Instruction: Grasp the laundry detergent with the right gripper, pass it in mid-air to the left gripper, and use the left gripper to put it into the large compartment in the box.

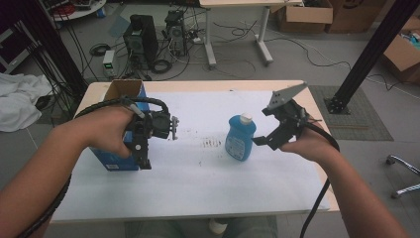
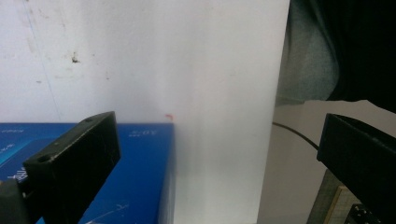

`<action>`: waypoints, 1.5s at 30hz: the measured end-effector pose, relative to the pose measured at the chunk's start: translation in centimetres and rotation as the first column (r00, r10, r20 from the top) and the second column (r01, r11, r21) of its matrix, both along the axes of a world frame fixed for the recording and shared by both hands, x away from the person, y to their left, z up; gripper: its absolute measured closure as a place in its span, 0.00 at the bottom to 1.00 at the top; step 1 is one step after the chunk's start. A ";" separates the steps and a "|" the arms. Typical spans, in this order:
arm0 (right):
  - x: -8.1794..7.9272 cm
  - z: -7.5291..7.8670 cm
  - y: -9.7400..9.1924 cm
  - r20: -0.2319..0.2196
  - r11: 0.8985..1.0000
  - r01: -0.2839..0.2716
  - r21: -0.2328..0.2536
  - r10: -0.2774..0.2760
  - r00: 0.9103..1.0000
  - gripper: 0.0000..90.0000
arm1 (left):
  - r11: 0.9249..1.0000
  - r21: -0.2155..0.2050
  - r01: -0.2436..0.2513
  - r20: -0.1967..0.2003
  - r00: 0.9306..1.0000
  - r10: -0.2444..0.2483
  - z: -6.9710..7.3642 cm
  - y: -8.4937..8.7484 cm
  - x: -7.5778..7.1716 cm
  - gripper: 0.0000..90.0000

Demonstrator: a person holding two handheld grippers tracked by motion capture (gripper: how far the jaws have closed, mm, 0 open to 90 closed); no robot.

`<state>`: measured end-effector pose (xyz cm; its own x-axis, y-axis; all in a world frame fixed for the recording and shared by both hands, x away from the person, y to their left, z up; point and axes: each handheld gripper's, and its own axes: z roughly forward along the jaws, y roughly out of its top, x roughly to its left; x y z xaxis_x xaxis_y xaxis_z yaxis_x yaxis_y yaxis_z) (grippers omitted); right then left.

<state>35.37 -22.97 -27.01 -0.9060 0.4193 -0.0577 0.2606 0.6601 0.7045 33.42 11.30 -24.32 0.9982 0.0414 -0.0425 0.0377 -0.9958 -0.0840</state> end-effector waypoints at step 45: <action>0.8 -15.8 0.1 -0.002 0.884 0.241 0.401 -0.262 0.965 0.00 | 1.000 -0.004 0.012 0.009 1.000 -0.012 0.1 -0.3 0.1 0.00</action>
<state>36.18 -22.87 -42.80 -0.7672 0.6306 0.1173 0.3379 0.2419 0.9096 33.50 10.97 -24.21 0.9990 0.0289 -0.0342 0.0261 -0.9965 -0.0796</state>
